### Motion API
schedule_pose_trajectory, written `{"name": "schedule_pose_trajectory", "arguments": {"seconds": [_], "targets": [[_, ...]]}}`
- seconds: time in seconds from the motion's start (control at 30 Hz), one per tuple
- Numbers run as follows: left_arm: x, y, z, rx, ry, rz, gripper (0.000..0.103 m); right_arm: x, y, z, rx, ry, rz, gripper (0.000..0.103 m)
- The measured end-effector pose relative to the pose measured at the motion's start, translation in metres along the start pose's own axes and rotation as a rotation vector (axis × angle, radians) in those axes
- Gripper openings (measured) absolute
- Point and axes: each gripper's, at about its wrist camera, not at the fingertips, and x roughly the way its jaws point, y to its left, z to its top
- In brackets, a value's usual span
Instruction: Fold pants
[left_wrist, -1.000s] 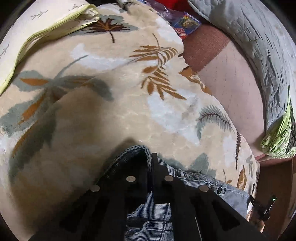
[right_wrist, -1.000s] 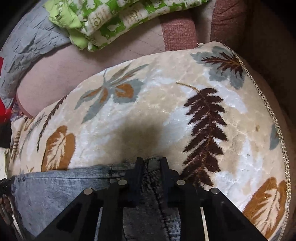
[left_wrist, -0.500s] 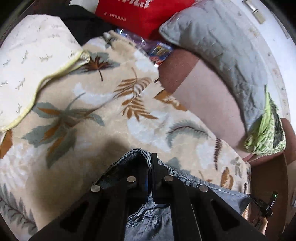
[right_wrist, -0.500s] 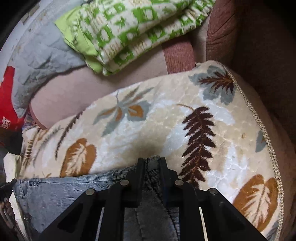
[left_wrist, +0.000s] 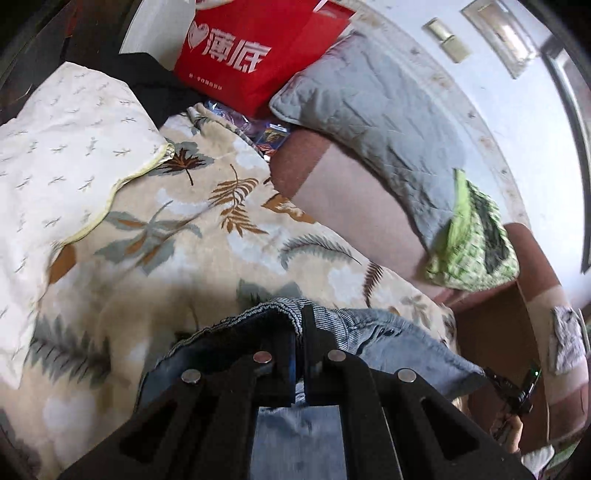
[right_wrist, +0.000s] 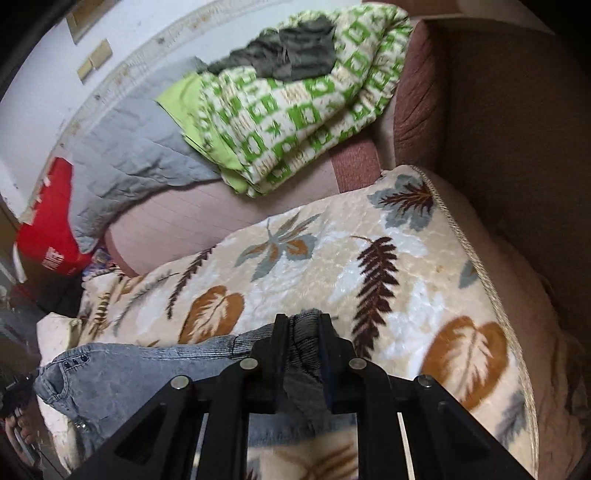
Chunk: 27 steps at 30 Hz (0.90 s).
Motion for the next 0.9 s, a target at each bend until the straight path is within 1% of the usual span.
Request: {"name": "schedule_pose_trajectory", "arguments": {"seconds": [0.1,0.2,0.23,0.3,0.33,0.4,0.43,0.47,0.5,0.53,0.57,0.6,0.63,0.67,0.7,0.73,0.77,0.8,0.83,0.87,0.9], "targets": [[-0.042,0.008,-0.029,0.032,-0.006,-0.027,0.002,-0.037,-0.007,-0.025,-0.001,-0.022,0.019,0.016],[-0.072,0.02,-0.061,0.066,0.005,-0.042,0.002,-0.076,-0.015,-0.061,-0.016,-0.038,0.035,0.016],[-0.08,0.026,-0.073,0.069,0.014,-0.049,0.002,-0.091,-0.02,-0.083,-0.016,-0.036,0.046,0.016],[-0.091,0.042,-0.097,0.077,0.045,-0.065,0.003,-0.106,-0.027,-0.117,-0.027,-0.028,0.039,0.016],[-0.093,0.049,-0.109,0.088,0.073,-0.071,0.003,-0.111,-0.034,-0.144,-0.031,-0.003,0.027,0.017],[-0.091,0.065,-0.132,0.112,0.14,-0.055,0.003,-0.107,-0.047,-0.181,-0.027,0.054,0.027,0.019],[-0.088,0.074,-0.14,0.115,0.185,-0.048,0.004,-0.096,-0.058,-0.208,-0.017,0.13,0.024,0.02],[-0.086,0.083,-0.148,0.108,0.217,-0.03,0.004,-0.089,-0.066,-0.225,-0.008,0.191,0.016,0.02],[-0.087,0.092,-0.153,0.101,0.228,0.008,0.004,-0.081,-0.074,-0.246,-0.006,0.258,-0.004,0.02],[-0.088,0.097,-0.153,0.1,0.237,0.028,0.004,-0.08,-0.079,-0.256,-0.003,0.284,-0.008,0.023],[-0.091,0.102,-0.152,0.093,0.237,0.052,0.004,-0.085,-0.084,-0.259,0.029,0.288,0.015,0.03],[-0.095,0.103,-0.149,0.095,0.219,0.085,0.004,-0.092,-0.086,-0.259,0.039,0.269,0.021,0.036],[-0.1,0.1,-0.145,0.115,0.19,0.128,0.005,-0.105,-0.086,-0.253,0.036,0.227,0.009,0.056],[-0.106,0.092,-0.139,0.146,0.156,0.151,0.006,-0.113,-0.085,-0.248,0.039,0.203,-0.004,0.071],[-0.109,0.086,-0.138,0.157,0.137,0.151,0.01,-0.121,-0.084,-0.242,0.048,0.177,-0.006,0.071],[-0.113,0.076,-0.134,0.165,0.107,0.144,0.018,-0.128,-0.083,-0.234,0.067,0.154,0.013,0.071],[-0.114,0.07,-0.132,0.166,0.087,0.139,0.024,-0.129,-0.084,-0.231,0.096,0.153,0.033,0.071],[-0.116,0.063,-0.131,0.161,0.062,0.131,0.037,-0.127,-0.087,-0.231,0.167,0.177,0.064,0.071],[-0.117,0.054,-0.132,0.155,0.034,0.118,0.043,-0.125,-0.087,-0.232,0.222,0.196,0.089,0.071],[-0.117,0.043,-0.135,0.155,0.013,0.09,0.044,-0.119,-0.088,-0.235,0.311,0.22,0.139,0.071],[-0.116,0.038,-0.139,0.149,0.004,0.071,0.044,-0.116,-0.089,-0.24,0.371,0.232,0.173,0.071]]}}
